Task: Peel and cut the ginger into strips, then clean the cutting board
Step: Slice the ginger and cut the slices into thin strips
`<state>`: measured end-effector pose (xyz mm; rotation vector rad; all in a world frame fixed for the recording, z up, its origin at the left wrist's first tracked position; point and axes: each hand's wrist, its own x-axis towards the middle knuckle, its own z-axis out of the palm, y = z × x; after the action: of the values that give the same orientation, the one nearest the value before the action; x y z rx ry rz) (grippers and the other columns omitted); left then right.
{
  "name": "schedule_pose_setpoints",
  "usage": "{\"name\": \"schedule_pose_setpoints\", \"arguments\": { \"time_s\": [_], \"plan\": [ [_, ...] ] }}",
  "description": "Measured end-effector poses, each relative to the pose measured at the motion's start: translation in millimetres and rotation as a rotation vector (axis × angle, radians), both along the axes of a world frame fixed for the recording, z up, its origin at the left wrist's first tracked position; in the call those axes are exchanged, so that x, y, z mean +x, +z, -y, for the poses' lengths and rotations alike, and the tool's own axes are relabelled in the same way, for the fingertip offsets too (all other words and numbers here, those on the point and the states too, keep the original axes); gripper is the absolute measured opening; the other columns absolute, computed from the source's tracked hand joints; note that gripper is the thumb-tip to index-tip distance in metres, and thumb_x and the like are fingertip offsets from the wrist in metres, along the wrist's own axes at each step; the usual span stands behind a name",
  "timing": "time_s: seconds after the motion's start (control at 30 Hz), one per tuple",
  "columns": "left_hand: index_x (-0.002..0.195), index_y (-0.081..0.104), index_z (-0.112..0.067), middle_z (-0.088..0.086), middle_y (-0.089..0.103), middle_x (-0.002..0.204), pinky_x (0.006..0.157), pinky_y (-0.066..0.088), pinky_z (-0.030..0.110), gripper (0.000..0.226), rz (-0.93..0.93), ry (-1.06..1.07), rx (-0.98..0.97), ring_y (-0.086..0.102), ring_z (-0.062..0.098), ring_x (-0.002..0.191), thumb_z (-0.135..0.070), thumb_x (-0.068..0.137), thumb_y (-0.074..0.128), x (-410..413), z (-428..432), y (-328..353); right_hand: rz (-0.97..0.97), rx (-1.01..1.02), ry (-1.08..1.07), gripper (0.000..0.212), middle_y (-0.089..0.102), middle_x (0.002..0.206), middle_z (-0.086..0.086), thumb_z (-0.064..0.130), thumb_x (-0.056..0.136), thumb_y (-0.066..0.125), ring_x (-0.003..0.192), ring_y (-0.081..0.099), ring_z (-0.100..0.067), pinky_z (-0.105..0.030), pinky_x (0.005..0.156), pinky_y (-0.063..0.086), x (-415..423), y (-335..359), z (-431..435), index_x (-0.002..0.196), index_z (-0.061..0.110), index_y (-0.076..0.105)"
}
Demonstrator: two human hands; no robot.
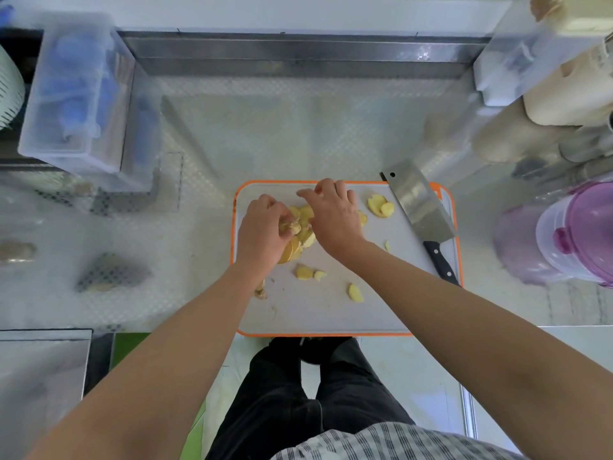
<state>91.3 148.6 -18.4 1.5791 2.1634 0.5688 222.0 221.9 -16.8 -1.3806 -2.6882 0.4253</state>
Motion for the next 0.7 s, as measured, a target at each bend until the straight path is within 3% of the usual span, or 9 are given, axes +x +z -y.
{"name": "schedule_pose_setpoints", "arguments": {
  "time_s": [0.1,0.23,0.37,0.5,0.6,0.7],
  "plan": [
    [0.090,0.068,-0.009,0.006,0.062,0.092,0.071,0.040,0.024,0.017,0.126,0.095,0.077,0.057,0.020,0.082,-0.012,0.076,0.077,-7.6,4.4,-1.9,-0.158,-0.043,0.048,0.037,0.058,0.106,-0.009,0.004,0.079,0.062,0.099,0.050,-0.031,-0.036,0.081,0.035,-2.0,-0.6,1.4,0.115,0.015,0.065],
    [0.096,0.071,-0.008,0.003,0.069,0.087,0.071,0.052,0.021,0.017,0.413,0.294,0.058,0.065,0.013,0.073,-0.011,0.079,0.075,-11.6,8.1,3.6,-0.353,-0.316,0.103,0.026,0.066,0.096,-0.007,0.007,0.083,0.061,0.085,0.054,-0.019,-0.029,0.079,0.041,-6.8,5.4,5.6,0.109,0.008,0.067],
    [0.104,0.070,-0.002,0.002,0.069,0.080,0.073,0.057,0.025,0.019,0.664,0.365,0.031,0.069,0.012,0.067,-0.002,0.085,0.068,0.3,6.6,10.2,-0.507,-0.534,-0.158,0.020,0.068,0.089,-0.001,0.010,0.086,0.065,0.076,0.061,-0.013,-0.027,0.077,0.051,0.5,11.0,7.8,0.106,0.010,0.070],
    [0.116,0.066,0.000,0.012,0.071,0.091,0.078,0.057,0.031,0.027,0.713,0.365,0.032,0.069,0.016,0.072,0.002,0.089,0.060,18.3,3.8,10.3,-0.583,-0.656,-0.309,0.015,0.070,0.075,-0.005,0.011,0.080,0.073,0.070,0.068,-0.019,-0.024,0.066,0.055,14.8,15.3,8.1,0.094,0.009,0.069],
    [0.116,0.066,0.001,0.012,0.071,0.090,0.080,0.058,0.038,0.026,0.728,0.290,0.000,0.070,0.021,0.074,0.002,0.091,0.058,24.4,4.6,9.1,-0.595,-0.745,-0.359,0.014,0.071,0.070,-0.009,0.011,0.077,0.077,0.066,0.070,-0.023,-0.033,0.063,0.058,27.1,16.9,6.6,0.087,0.008,0.068],
    [0.112,0.069,-0.006,0.010,0.070,0.095,0.084,0.055,0.034,0.025,0.565,0.213,-0.007,0.068,0.022,0.083,-0.003,0.091,0.059,27.4,0.9,9.0,-0.562,-0.753,-0.400,0.013,0.071,0.074,-0.008,0.014,0.079,0.077,0.060,0.068,-0.014,-0.025,0.055,0.052,35.8,17.8,4.8,0.084,0.010,0.065]
  ]
}}
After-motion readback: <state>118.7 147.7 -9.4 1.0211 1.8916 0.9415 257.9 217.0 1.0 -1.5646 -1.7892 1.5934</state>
